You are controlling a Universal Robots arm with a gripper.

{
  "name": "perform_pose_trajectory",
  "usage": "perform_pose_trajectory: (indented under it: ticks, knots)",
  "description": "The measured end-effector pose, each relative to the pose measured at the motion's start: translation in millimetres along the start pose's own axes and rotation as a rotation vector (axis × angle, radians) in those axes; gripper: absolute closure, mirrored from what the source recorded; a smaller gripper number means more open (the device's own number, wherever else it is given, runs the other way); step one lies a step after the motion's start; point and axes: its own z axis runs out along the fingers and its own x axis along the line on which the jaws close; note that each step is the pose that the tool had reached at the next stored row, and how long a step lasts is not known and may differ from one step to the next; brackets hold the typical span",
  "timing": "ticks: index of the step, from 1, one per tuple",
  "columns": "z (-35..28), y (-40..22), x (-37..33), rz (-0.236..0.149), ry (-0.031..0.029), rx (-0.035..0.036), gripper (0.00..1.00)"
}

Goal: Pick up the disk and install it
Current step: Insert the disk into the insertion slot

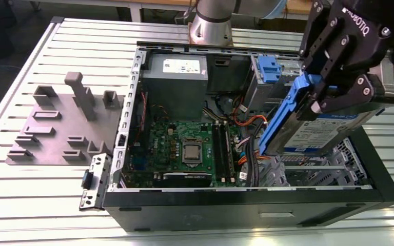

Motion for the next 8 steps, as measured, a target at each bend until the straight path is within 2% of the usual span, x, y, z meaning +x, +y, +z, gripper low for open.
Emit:
perform_pose_trajectory:
  ticks: [4, 8]
  knots:
    - [2.4, -9.5, -0.4, 0.001, 0.0, 0.0001, 0.63]
    - [4.9, -16.5, -0.7, 0.001, 0.0002, 0.0001, 0.63]
